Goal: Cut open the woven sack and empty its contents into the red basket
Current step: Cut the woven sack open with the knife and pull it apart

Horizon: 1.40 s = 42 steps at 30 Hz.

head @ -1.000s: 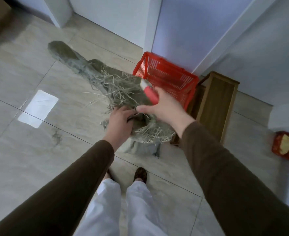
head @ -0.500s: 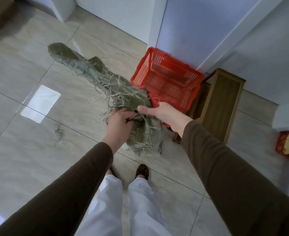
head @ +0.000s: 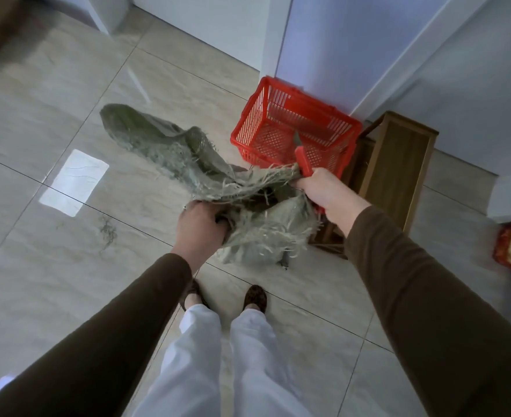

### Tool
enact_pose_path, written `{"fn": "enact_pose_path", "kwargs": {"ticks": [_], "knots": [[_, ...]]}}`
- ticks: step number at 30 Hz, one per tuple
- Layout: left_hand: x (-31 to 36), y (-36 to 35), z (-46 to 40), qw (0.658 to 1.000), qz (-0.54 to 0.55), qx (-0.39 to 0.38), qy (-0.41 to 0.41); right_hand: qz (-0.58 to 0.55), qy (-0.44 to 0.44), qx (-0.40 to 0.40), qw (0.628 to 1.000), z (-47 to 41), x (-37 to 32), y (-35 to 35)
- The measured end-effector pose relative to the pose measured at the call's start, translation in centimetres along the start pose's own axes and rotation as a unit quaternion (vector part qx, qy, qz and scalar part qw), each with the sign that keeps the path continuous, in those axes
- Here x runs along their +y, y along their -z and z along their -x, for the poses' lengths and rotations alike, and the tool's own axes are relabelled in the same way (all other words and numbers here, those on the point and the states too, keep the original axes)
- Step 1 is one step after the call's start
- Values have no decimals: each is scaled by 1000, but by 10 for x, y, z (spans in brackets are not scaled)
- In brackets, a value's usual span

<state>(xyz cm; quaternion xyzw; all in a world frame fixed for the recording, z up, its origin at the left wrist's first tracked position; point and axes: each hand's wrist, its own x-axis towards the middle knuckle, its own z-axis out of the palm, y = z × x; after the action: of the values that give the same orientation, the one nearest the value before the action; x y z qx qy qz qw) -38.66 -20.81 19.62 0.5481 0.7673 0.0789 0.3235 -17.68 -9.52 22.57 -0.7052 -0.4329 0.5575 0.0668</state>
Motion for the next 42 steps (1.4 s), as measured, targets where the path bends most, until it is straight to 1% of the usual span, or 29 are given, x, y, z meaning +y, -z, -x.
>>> {"fn": "enact_pose_path", "kwargs": {"ticks": [2,4,5,7,8,9,10,11,12,13,14,15,16,18,19,20,22,23,25,27,28,30,32,33,34,36,38,40,42], "knots": [[8,-1,-1,1000,-20,-22,7,30,8,-18,999,2,-3,9],[19,3,0,999,-23,-45,-18,25,24,-22,999,4,-5,11],[24,5,2,998,-32,-36,-36,26,38,-17,999,4,-4,10],[28,9,5,996,-44,43,-58,38,65,9,997,5,-1,10],[30,11,9,994,-14,97,-44,35,70,17,997,4,1,11],[33,12,13,987,52,150,-5,28,72,17,997,4,4,12],[39,12,17,967,158,189,62,22,72,14,997,4,6,13],[46,16,19,922,301,197,146,24,74,11,997,5,9,13],[54,21,19,847,447,180,225,36,81,7,996,6,12,14],[61,27,16,771,550,143,286,56,89,3,994,7,14,14],[68,33,12,722,607,93,319,78,93,-1,993,8,16,14],[72,40,6,703,630,45,328,100,93,-5,991,8,18,14],[75,44,-1,692,645,16,325,119,92,-10,989,7,20,15],[73,43,-14,667,660,26,345,163,79,-40,983,11,19,19],[70,40,-19,670,650,41,356,183,63,-74,978,16,15,23],[65,35,-22,682,635,56,358,200,40,-117,972,22,9,30],[57,30,-24,724,596,72,340,218,26,-173,960,38,-10,44],[54,27,-24,738,585,70,329,209,56,-162,963,43,-20,48],[49,22,-26,759,563,61,319,149,135,-73,977,46,-37,44],[51,19,-26,773,551,59,309,93,181,-23,979,41,-52,20],[54,17,-25,779,550,54,295,110,189,-17,976,38,-59,4],[58,12,-23,794,547,46,262,205,176,-6,963,23,-66,-28],[56,10,-19,805,533,44,256,282,153,46,946,3,-65,-43],[52,10,-17,805,528,48,266,270,141,77,949,-5,-62,-44],[46,11,-14,799,526,58,285,228,129,96,960,-12,-59,-41],[35,17,-6,767,542,72,335,103,103,112,983,-18,-52,-32],[32,24,4,733,572,51,364,30,89,113,989,-19,-45,-28],[37,31,17,713,599,21,365,28,90,101,990,-17,-40,-30],[51,41,32,686,630,43,362,39,99,96,990,-14,-38,-34]]}}
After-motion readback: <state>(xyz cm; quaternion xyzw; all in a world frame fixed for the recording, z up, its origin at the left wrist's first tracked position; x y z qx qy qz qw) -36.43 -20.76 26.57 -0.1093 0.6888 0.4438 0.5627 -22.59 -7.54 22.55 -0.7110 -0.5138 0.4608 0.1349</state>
